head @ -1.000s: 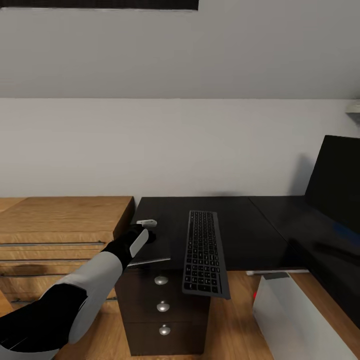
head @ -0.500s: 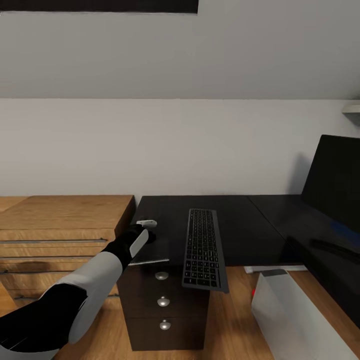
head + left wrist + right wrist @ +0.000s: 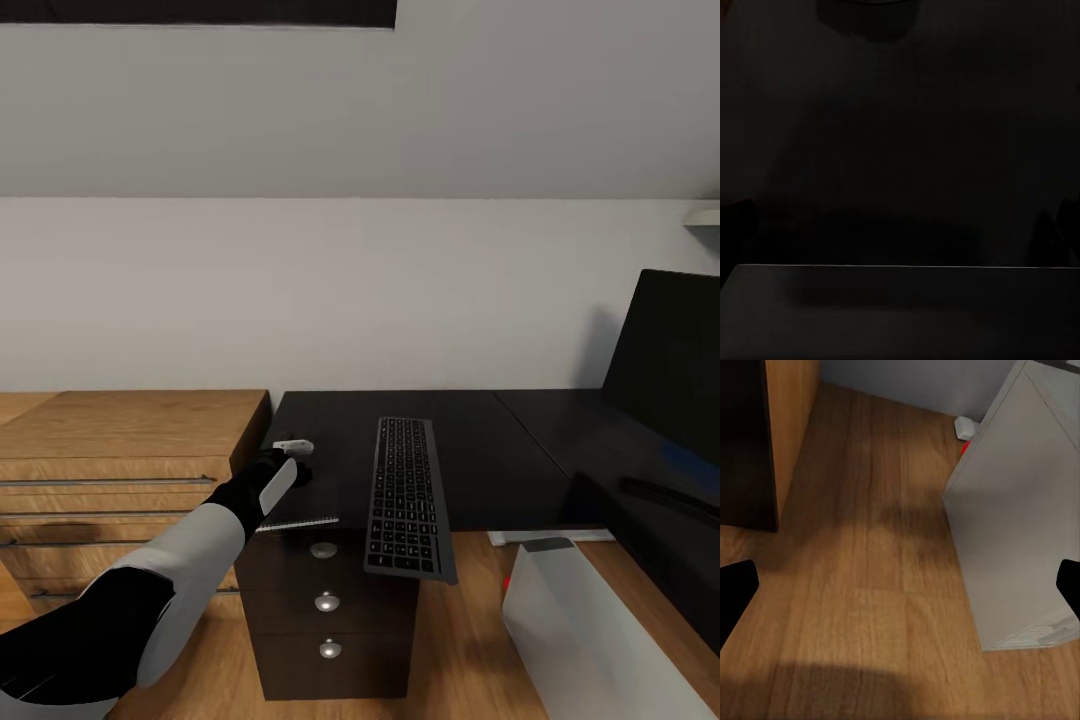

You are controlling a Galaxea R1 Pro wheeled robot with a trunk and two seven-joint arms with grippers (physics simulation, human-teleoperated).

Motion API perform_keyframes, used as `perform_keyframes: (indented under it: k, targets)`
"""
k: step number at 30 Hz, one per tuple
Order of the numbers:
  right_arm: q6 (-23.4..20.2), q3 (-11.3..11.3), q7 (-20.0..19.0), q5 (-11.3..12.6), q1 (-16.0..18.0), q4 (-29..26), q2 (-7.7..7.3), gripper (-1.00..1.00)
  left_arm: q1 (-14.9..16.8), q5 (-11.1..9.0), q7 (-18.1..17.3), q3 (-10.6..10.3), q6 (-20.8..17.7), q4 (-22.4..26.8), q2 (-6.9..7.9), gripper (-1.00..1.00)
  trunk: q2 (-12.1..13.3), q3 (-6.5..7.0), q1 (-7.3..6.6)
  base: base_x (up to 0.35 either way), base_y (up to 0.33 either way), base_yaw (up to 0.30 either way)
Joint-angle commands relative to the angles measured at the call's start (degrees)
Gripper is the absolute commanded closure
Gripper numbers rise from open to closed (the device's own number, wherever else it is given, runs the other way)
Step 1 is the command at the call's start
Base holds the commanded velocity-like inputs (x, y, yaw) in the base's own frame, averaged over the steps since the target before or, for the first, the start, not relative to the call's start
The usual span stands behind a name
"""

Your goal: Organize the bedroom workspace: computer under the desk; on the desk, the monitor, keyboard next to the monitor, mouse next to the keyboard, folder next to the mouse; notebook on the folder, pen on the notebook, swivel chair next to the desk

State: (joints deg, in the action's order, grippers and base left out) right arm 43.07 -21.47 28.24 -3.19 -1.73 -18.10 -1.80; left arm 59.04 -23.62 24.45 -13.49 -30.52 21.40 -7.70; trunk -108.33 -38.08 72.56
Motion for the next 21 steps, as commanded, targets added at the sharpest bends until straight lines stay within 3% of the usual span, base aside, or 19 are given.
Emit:
perform_keyframes:
  k: [1,12,21]
  targets:
    - [-0.2,-0.3,0.6,-0.3,0.0,-0.1,-0.04,-1.00,0.0,-1.0,0.5,-0.3,-0.2,-0.5,0.05,-1.00,0.0,-0.06,0.00,0.000,0.000,0.000]
    - [-0.2,-0.3,0.6,-0.3,0.0,-0.1,-0.04,-1.00,0.0,-1.0,0.6,-0.2,-0.2,-0.1,0.05,-1.00,0.0,-0.06,0.00,-0.003,0.000,0.000]
    - [-0.2,-0.3,0.6,-0.3,0.1,-0.1,-0.04,-1.00,0.0,-1.0,0.7,-0.2,-0.2,-0.1,0.05,-1.00,0.0,-0.06,0.00,-0.115,0.000,0.000]
